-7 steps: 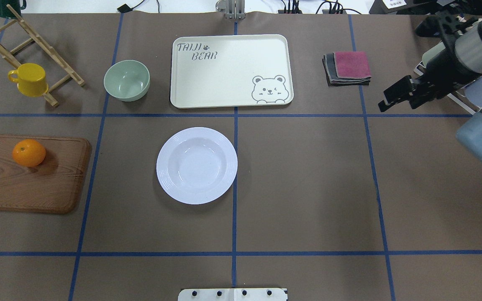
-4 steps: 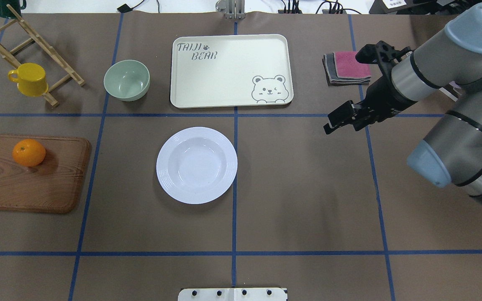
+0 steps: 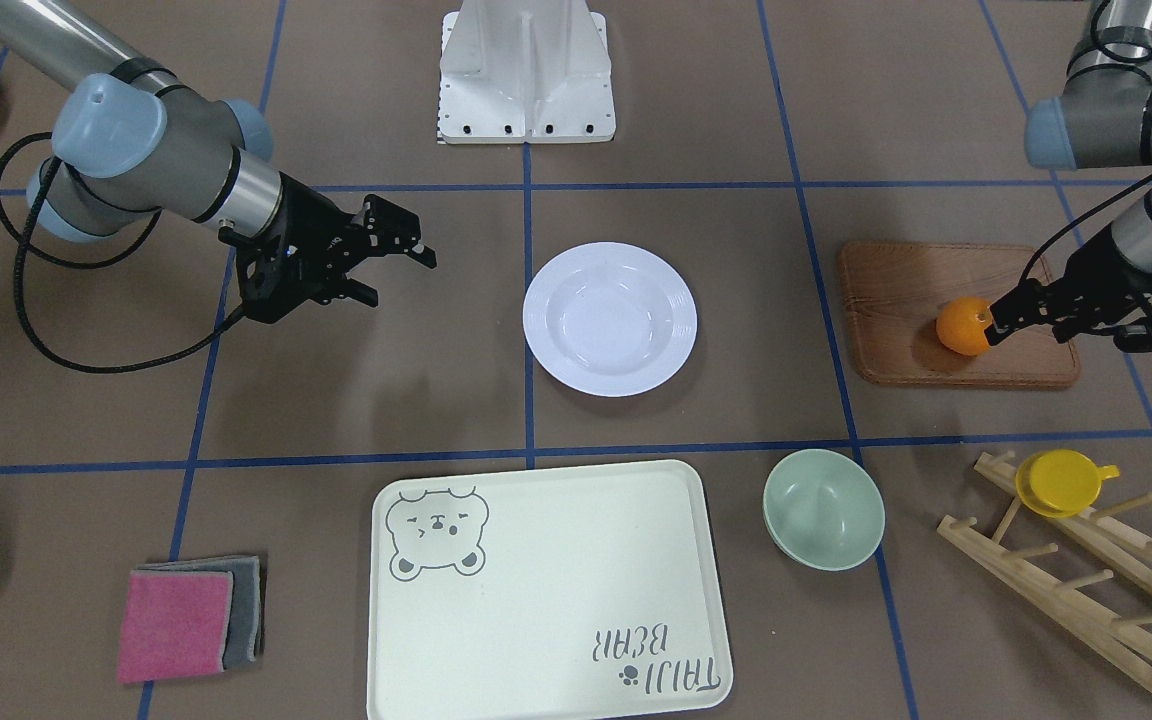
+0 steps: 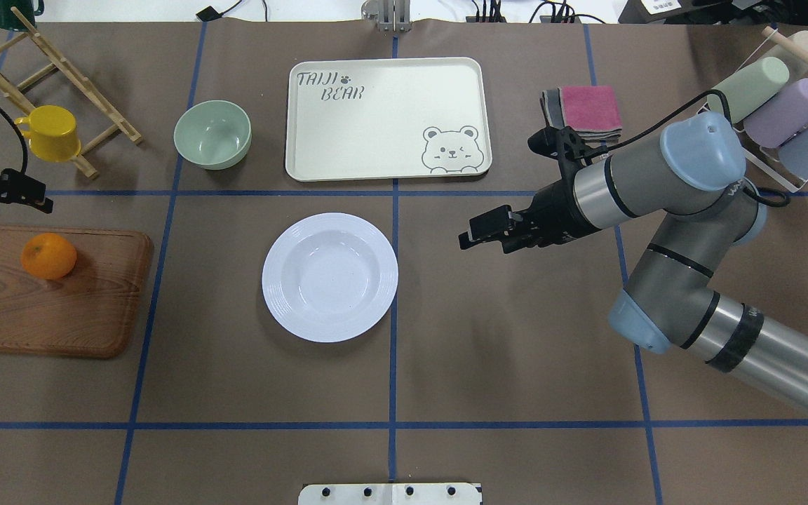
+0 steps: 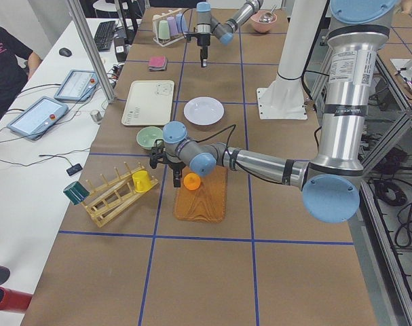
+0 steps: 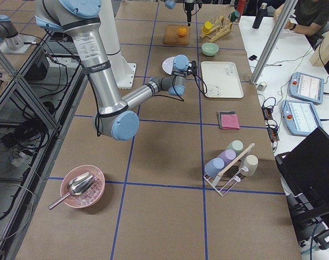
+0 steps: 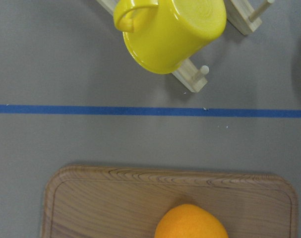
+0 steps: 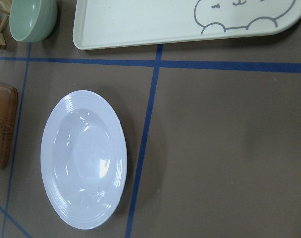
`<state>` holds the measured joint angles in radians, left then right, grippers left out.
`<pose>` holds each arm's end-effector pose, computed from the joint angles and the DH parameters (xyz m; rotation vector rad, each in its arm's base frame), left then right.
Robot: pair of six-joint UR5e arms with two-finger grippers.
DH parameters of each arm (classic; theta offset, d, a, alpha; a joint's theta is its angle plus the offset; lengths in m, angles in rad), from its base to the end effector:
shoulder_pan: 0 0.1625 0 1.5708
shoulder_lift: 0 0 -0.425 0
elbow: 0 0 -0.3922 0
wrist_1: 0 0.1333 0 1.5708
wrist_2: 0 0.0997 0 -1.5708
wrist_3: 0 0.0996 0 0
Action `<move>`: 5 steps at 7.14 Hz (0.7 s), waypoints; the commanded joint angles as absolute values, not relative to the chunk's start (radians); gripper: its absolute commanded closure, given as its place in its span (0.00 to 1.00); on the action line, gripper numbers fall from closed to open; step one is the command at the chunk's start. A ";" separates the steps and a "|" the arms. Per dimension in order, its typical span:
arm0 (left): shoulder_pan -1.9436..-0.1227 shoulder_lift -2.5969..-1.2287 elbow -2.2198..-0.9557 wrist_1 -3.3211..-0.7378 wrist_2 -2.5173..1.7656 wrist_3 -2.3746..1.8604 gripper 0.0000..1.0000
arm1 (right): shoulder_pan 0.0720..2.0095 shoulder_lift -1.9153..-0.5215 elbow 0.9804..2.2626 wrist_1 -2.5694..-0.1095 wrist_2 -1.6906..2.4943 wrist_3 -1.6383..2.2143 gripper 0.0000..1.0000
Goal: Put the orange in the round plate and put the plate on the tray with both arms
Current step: 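Lower the left gripper and grasp the orange on the wooden board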
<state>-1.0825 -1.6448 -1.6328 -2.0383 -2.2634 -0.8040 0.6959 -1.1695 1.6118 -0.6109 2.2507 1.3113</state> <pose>0.1944 -0.5145 0.5397 0.0580 0.8829 -0.0859 -0.4256 -0.4476 0.3006 0.1165 -1.4363 -0.1181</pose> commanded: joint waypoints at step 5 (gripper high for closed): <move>-0.944 -1.622 -1.621 -2.101 -2.166 -0.916 0.02 | 0.640 -1.161 1.603 -0.589 2.177 1.335 0.00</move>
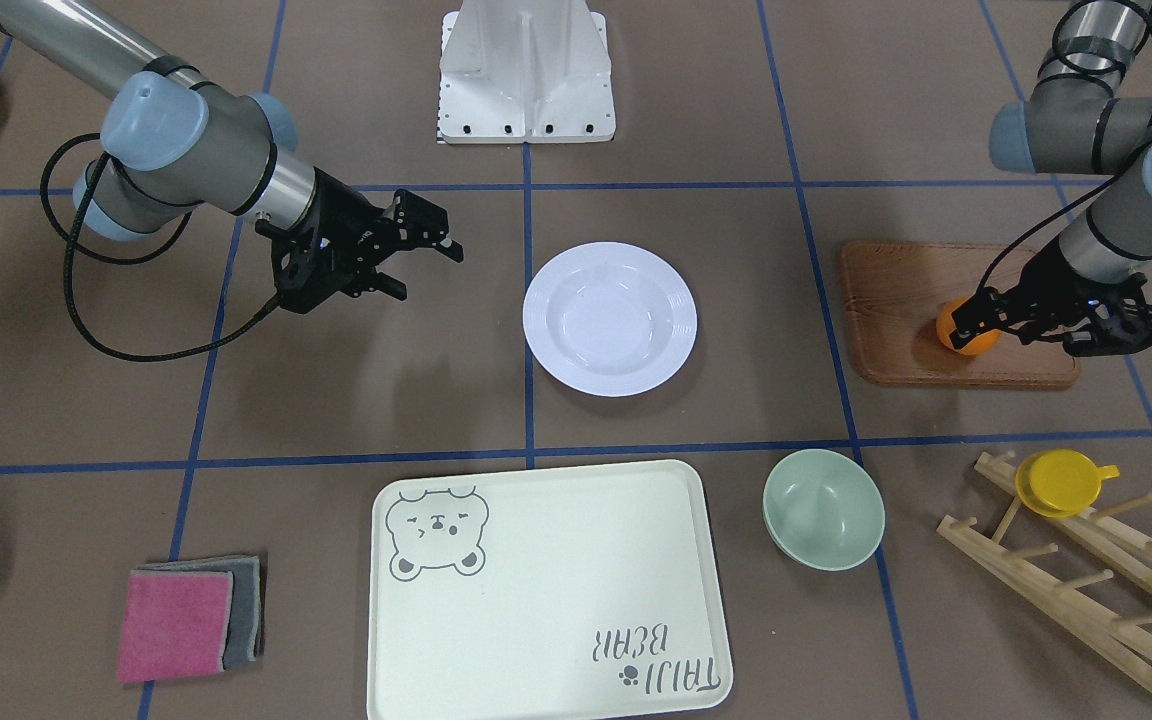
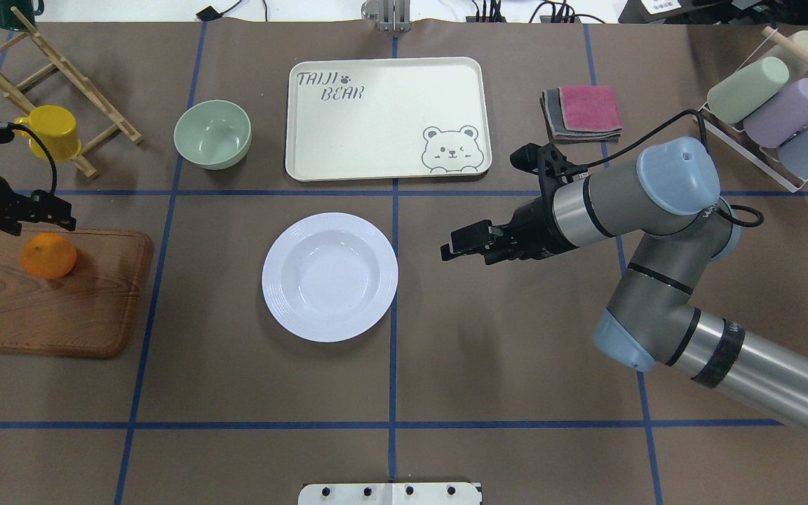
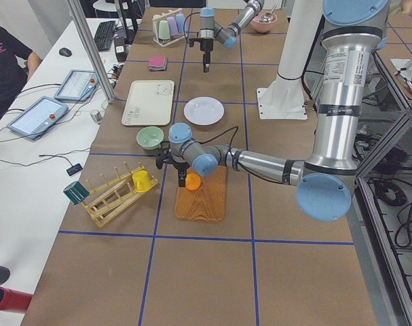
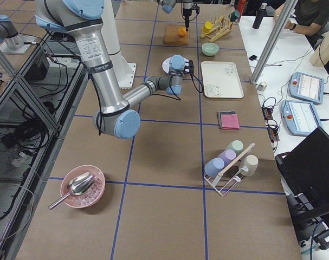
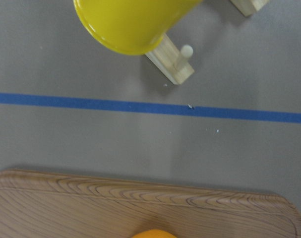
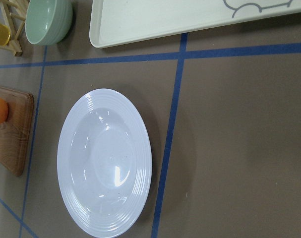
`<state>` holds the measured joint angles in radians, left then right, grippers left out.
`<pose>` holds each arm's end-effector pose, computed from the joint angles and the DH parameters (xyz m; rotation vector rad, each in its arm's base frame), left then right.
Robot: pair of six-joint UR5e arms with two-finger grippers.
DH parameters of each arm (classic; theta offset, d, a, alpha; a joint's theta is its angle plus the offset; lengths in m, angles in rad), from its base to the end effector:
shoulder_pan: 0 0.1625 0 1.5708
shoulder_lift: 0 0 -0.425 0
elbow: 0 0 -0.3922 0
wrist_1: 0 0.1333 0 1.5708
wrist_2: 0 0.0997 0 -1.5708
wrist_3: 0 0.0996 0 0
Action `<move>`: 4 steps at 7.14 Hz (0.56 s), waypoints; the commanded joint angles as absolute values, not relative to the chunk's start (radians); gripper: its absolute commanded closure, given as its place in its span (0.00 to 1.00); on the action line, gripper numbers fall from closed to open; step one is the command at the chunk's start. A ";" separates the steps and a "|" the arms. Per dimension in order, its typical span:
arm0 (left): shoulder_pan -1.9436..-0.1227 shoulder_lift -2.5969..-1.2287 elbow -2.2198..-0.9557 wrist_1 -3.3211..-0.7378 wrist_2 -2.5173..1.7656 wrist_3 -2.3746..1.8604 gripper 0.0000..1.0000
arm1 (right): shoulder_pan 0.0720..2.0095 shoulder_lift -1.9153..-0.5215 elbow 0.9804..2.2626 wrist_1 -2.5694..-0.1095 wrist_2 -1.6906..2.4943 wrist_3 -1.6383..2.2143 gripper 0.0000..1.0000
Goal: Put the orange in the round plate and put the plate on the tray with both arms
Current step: 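Lower the left gripper and grasp the orange on the wooden board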
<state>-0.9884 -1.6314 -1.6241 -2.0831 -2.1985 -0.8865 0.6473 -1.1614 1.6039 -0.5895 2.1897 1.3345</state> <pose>0.2364 -0.4950 0.5490 0.0425 0.8548 -0.0888 -0.4478 -0.4332 0.2977 0.1261 -1.4465 -0.1042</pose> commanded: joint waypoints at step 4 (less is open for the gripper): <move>-0.942 -1.574 -1.638 -2.109 -2.163 -0.888 0.02 | 0.634 -1.157 1.601 -0.589 2.175 1.335 0.00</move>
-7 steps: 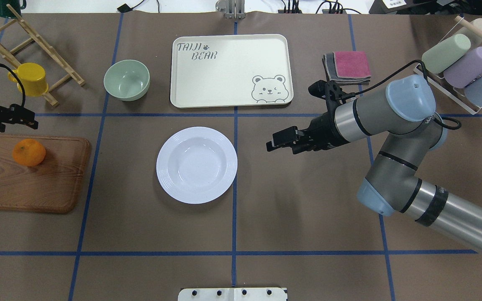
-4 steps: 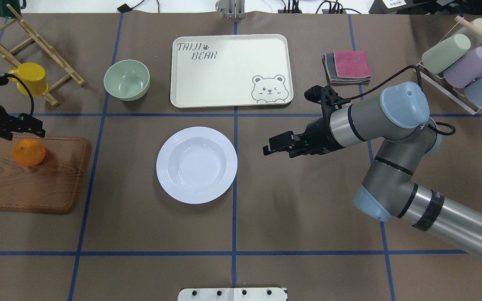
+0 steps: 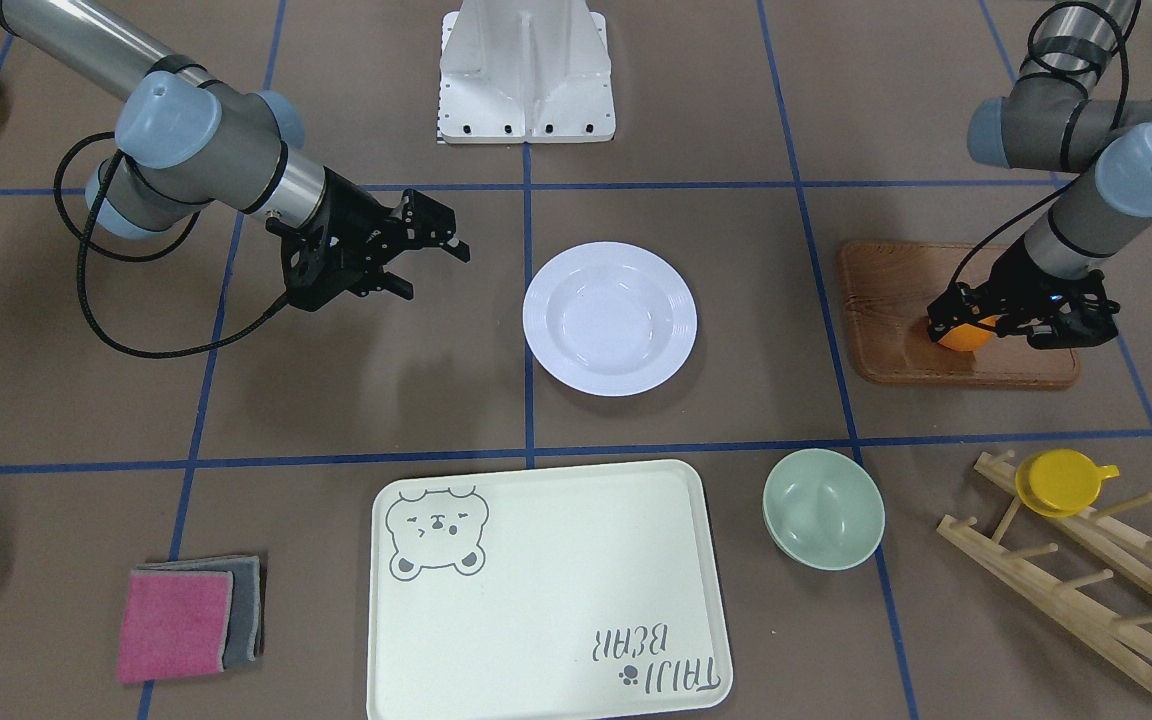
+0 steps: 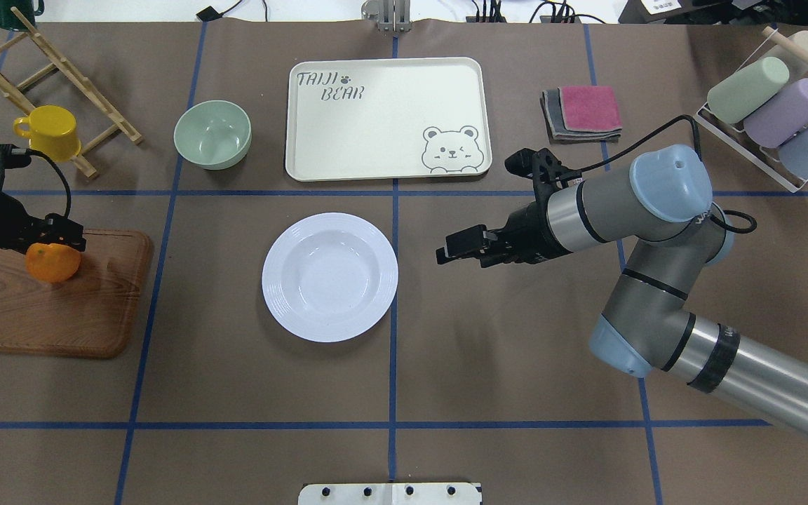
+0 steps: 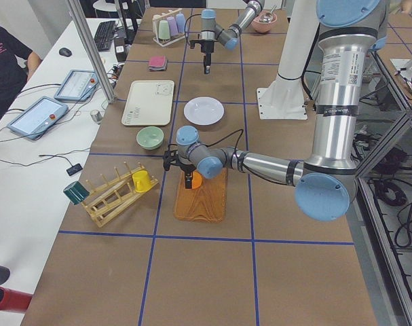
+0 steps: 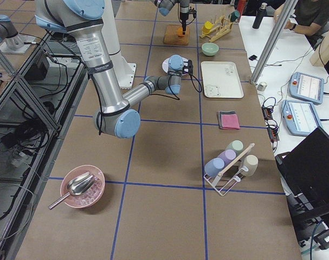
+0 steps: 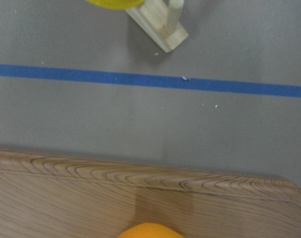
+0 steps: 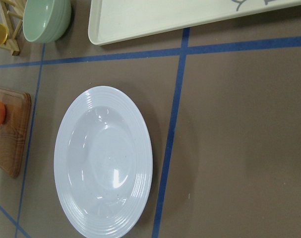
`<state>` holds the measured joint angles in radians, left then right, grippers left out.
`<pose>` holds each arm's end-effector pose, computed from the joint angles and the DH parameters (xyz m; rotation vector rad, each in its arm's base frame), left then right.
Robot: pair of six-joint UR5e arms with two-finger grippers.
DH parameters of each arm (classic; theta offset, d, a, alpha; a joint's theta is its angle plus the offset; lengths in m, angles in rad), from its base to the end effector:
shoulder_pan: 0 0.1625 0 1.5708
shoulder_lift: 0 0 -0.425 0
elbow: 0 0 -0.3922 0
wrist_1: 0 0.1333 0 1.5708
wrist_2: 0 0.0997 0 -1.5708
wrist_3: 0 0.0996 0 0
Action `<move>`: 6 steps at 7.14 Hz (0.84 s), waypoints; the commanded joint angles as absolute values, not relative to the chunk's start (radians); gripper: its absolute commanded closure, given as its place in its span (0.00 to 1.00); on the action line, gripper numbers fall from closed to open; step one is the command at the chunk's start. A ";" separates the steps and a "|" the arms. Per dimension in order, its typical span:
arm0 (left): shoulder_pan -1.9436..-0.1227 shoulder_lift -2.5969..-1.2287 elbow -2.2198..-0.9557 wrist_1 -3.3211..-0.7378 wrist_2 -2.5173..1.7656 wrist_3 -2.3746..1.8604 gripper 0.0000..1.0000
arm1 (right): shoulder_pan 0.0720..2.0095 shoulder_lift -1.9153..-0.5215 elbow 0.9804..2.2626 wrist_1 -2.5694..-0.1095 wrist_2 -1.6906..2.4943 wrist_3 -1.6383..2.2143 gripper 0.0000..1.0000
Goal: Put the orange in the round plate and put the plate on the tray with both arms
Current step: 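Lower the left gripper and grasp the orange on the wooden board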
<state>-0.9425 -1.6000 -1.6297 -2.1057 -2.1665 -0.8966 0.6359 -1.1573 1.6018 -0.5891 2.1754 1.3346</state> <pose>0.2502 -0.4760 0.5616 0.0390 0.8328 -0.0671 -0.4535 -0.4301 0.2962 0.1306 -1.4469 -0.1040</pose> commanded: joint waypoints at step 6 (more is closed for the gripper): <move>-0.914 -1.580 -1.637 -2.132 -2.161 -0.939 0.26 | 0.635 -1.155 1.603 -0.589 2.175 1.335 0.00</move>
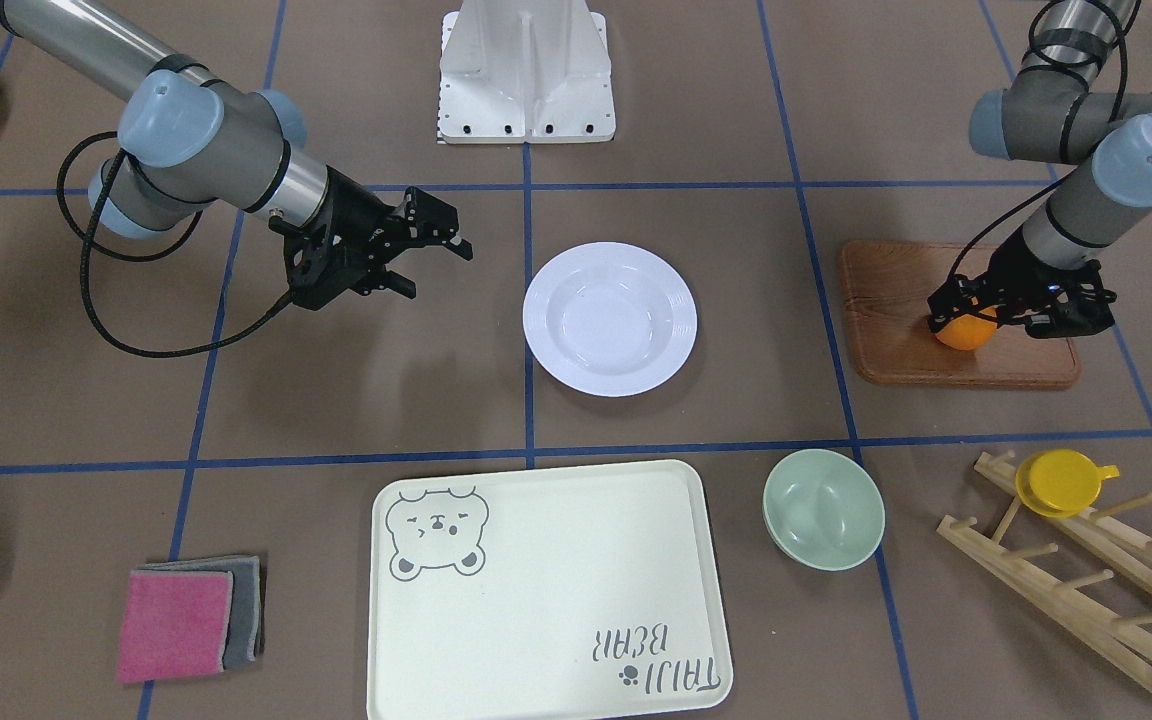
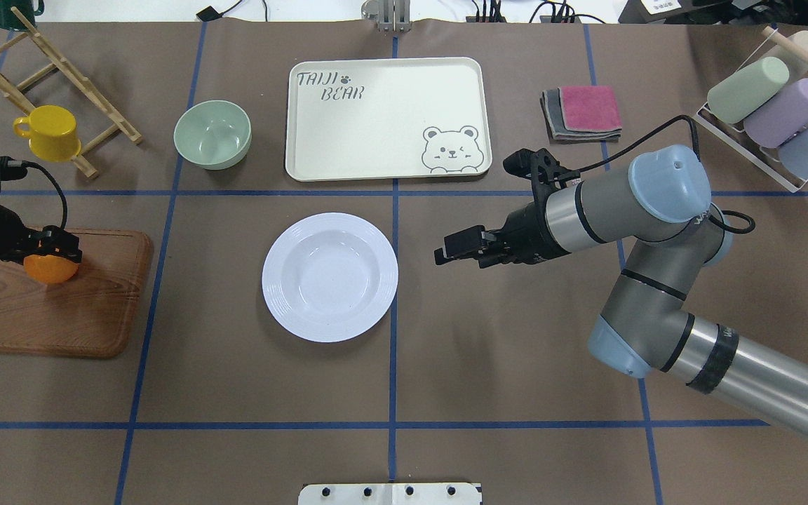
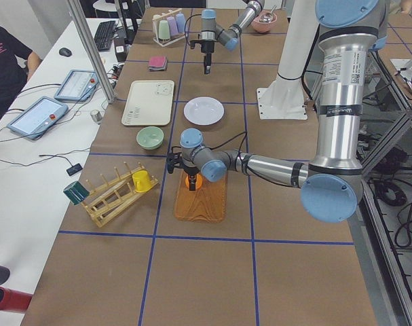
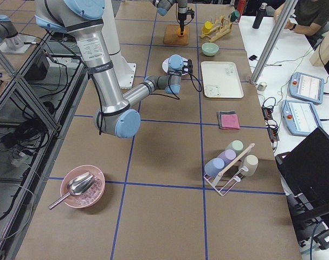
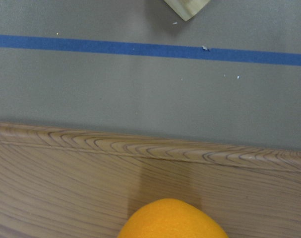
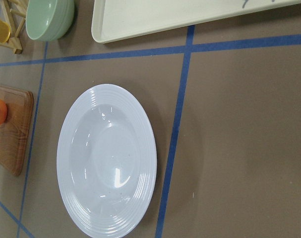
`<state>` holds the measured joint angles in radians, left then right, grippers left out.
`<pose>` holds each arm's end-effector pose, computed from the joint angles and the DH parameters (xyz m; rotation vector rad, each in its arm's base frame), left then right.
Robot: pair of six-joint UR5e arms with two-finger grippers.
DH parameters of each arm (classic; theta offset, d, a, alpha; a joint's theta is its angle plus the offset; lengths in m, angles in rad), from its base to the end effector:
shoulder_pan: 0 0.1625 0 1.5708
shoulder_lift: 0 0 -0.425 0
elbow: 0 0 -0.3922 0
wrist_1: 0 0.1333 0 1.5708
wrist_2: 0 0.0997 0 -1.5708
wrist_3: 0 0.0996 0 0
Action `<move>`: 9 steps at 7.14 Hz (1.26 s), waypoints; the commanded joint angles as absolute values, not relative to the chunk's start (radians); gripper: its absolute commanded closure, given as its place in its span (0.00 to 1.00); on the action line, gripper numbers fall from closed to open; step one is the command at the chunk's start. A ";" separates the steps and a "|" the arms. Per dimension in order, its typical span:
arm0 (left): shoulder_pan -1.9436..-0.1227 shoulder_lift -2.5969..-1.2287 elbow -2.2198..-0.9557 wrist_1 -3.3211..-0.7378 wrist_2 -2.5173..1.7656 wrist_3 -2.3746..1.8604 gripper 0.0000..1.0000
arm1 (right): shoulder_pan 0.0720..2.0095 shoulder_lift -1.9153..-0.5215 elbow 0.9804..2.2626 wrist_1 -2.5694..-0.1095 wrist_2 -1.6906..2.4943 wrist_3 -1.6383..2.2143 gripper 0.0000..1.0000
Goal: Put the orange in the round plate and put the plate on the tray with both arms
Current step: 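Lower the left gripper and grasp the orange on the wooden board, then carry the orange with the left gripper and set it on the white plate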
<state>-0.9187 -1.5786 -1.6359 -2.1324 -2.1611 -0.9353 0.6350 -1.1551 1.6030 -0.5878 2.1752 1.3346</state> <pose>0.2560 -0.4636 0.5665 0.0252 0.8377 -0.0792 -0.4538 -0.4296 0.2942 0.1326 -1.4506 -0.1065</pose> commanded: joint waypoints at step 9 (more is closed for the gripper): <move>-0.672 -2.124 -1.821 -1.564 -1.984 -1.273 0.30 | 0.517 -1.066 1.430 -0.327 1.936 1.474 0.06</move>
<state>-0.7428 -2.0111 -1.8242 -1.6598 -2.0430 -1.2245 0.5273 -1.0793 1.4609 -0.3899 1.9646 1.4313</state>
